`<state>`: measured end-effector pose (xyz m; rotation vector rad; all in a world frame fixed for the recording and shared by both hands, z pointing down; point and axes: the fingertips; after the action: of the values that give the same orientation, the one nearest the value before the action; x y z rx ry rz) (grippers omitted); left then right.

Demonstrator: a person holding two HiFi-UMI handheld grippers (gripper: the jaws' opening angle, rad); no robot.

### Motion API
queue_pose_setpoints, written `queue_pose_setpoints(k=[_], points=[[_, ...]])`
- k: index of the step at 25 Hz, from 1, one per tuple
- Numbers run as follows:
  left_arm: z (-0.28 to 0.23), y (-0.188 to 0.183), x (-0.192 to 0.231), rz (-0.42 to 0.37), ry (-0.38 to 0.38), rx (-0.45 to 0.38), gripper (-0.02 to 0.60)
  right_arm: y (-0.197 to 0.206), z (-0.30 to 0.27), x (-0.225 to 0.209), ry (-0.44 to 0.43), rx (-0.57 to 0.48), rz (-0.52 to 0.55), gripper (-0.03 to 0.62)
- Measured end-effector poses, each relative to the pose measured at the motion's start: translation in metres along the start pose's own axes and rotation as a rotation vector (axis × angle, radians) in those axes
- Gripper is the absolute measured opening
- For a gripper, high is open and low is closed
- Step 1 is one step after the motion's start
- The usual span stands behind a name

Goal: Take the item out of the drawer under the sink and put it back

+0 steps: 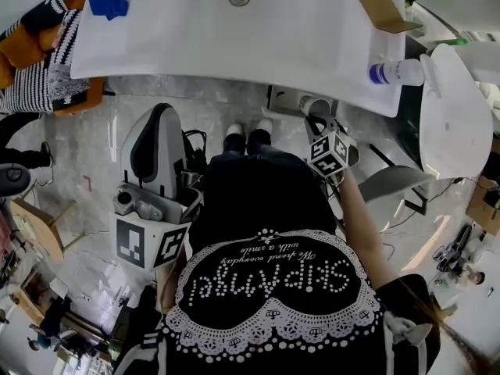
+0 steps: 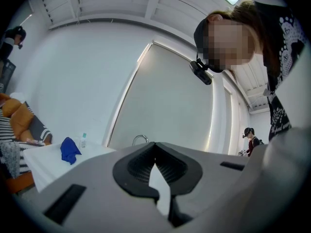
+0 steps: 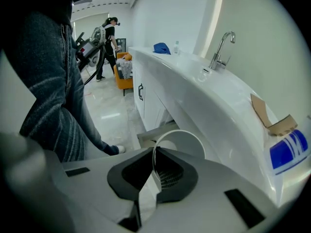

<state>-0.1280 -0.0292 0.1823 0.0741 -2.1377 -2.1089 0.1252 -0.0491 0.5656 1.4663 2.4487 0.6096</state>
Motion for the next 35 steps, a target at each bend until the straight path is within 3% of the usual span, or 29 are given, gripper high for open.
queue_pose_setpoints(k=[35], points=[[-0.009,0.003,-0.013,-0.019,-0.043,0.053,0.005,0.026,-0.059,-0.013,-0.096,0.127,0.082,0.025]])
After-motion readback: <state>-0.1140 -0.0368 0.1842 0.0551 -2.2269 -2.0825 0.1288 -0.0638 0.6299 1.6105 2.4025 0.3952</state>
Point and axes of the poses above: the fingertips, and each gripper's own axes: z backward along the fingers, x to its left, y out of its underside, and after that the axes turned 13 degrees about -z, right-handed
